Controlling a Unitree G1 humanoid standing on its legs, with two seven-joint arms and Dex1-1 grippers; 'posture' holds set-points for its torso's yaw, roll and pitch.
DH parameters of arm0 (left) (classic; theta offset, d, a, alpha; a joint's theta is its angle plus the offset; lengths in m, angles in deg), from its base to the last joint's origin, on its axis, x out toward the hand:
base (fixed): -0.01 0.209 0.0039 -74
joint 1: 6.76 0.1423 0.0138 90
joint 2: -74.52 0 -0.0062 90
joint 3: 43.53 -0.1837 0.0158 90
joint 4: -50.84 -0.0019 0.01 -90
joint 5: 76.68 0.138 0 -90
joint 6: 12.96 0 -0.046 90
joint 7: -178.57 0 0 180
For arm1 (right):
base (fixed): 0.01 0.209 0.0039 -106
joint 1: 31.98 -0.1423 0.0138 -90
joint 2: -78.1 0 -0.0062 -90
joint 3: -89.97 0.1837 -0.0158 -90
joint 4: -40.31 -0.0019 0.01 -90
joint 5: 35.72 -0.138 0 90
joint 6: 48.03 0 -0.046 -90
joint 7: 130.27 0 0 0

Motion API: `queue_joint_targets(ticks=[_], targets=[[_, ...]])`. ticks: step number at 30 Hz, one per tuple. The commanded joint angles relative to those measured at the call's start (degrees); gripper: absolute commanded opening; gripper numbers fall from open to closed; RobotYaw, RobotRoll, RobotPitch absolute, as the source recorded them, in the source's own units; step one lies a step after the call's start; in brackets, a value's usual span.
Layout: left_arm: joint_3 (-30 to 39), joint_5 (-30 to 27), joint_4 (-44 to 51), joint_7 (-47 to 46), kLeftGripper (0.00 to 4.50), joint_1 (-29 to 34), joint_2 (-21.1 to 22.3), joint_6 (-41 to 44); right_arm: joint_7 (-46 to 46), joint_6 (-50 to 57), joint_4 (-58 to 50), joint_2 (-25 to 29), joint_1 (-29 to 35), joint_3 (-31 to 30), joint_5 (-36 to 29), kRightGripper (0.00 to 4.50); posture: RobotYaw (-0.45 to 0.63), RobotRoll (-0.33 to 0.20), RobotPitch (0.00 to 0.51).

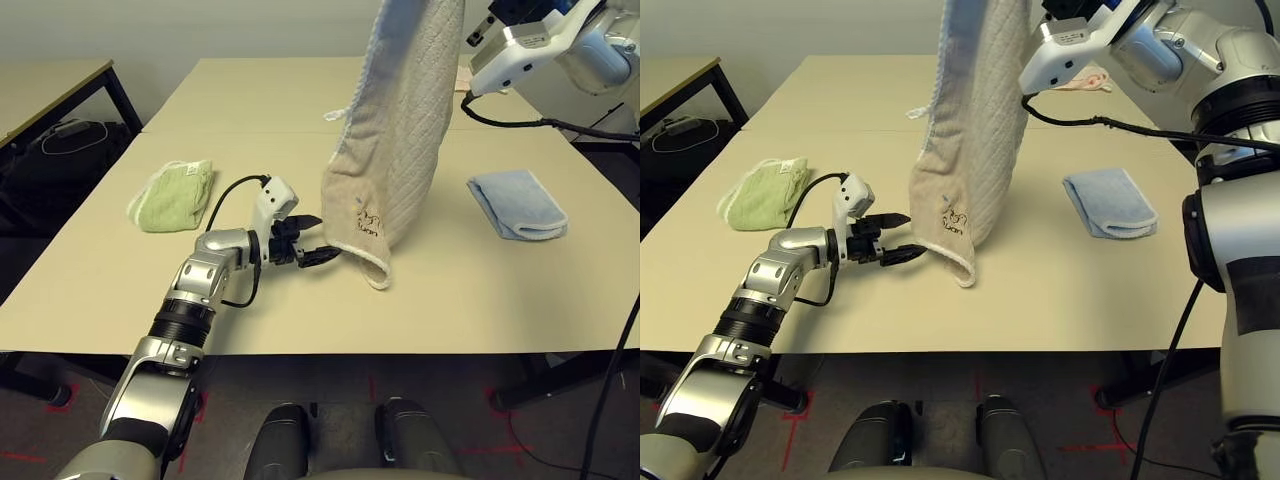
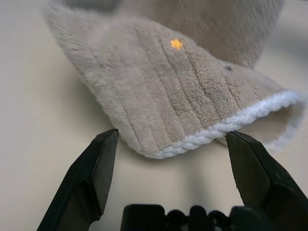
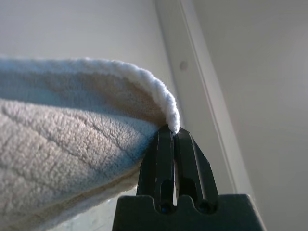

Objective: Fold the towel and set it aside.

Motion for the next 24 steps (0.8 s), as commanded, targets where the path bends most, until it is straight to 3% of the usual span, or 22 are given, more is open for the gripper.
queue_joint_targets(ticks=[1,19,24], targets=[[1.56,-2.49,0.85,1.63,4.5,-1.26,-0.6,-2.09,0.8,-0.05,0.59,0.11,1.05,0.91,-2.99,0.06,0.02,0.0,0.033],[0.61,-2.68,0.38,2.25,4.5,-0.48,-1.25,-1.73,2.7,-7.11,-0.47,1.99,-3.62,1.0,-5.61,0.06,0.02,0.0,0.028],[0.39,-2.11,-0.4,1.49,4.5,-0.83,-1.97,-2.46,-2.26,-0.64,-1.35,4.0,-4.99,-1.16,-0.59,0.06,0.02,0.0,0.028]])
